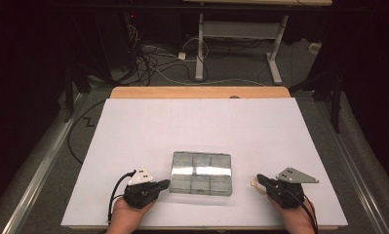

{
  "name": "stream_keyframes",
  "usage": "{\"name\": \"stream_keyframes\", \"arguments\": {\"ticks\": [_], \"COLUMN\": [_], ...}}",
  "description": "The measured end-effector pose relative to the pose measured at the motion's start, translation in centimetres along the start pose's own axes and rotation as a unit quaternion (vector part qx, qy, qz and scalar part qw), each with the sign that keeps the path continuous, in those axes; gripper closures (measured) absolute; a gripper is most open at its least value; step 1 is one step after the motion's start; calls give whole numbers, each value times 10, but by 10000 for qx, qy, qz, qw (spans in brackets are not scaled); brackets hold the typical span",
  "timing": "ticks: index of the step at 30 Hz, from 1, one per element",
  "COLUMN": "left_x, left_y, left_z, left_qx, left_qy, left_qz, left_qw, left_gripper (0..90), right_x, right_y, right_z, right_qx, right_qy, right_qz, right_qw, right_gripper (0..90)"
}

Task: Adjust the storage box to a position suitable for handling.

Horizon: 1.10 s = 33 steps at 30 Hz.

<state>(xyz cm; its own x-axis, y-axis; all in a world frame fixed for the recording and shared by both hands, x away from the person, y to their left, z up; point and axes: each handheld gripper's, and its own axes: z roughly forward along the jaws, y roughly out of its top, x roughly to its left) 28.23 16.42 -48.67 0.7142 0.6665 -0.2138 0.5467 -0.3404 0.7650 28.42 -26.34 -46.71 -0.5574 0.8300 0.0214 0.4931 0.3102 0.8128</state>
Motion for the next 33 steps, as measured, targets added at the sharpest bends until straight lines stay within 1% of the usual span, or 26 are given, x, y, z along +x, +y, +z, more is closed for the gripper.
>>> {"name": "stream_keyframes", "arguments": {"ticks": [5,6,8,10,14,17,19,20,22,23,24,25,26,27,28,29,30,32,33], "left_x": [-2,-2,-2,-3,-3,-2,-2,-1,0,5,8,11,15,15,19,23,29,36,40], "left_y": [1,1,1,1,1,1,2,2,2,3,3,3,2,2,2,1,0,-3,-5], "left_z": [3,3,3,4,4,4,3,2,0,-6,-9,-13,-17,-17,-21,-24,-28,-32,-34], "left_qx": [2,-8,-13,-23,-17,-84,-140,-199,-243,-347,-376,-379,-352,-352,-283,-191,-126,-114,-149], "left_qy": [-36,-44,-60,-101,-114,-146,-127,-51,-10,52,108,187,323,323,497,713,902,967,916], "left_qz": [1,1,3,44,80,67,102,156,135,55,31,39,70,70,133,198,218,99,-5], "left_qw": [10000,10000,10000,9999,9999,9998,9998,9997,9996,9994,9992,9991,9988,9988,9983,9971,9956,9952,9957], "left_gripper": [880,880,880,880,880,879,880,880,880,880,880,880,880,880,880,880,880,880,880], "right_x": [2,3,5,5,7,8,9,10,11,12,13,14,15,16,17,17,19,19,19], "right_y": [0,0,-1,-1,-2,-1,0,1,3,3,4,4,5,5,6,6,6,6,6], "right_z": [0,2,4,5,7,8,9,10,11,13,14,15,16,17,17,17,19,19,20], "right_qx": [-36,-17,1,10,41,40,17,11,-38,-47,-33,-39,-35,-38,-43,-43,-61,-68,-78], "right_qy": [78,130,157,179,214,239,266,278,319,342,348,382,387,410,426,426,470,490,505], "right_qz": [-18,-19,-46,-87,-55,-44,-62,-20,-9,4,23,0,-6,-37,-38,-38,-106,-116,-118], "right_qw": [10000,9999,9999,9998,9997,9997,9996,9996,9995,9994,9994,9993,9992,9991,9991,9991,9988,9987,9986], "right_gripper": [900,900,900,900,900,900,900,900,900,900,900,900,900,900,900,900,900,900,900]}}
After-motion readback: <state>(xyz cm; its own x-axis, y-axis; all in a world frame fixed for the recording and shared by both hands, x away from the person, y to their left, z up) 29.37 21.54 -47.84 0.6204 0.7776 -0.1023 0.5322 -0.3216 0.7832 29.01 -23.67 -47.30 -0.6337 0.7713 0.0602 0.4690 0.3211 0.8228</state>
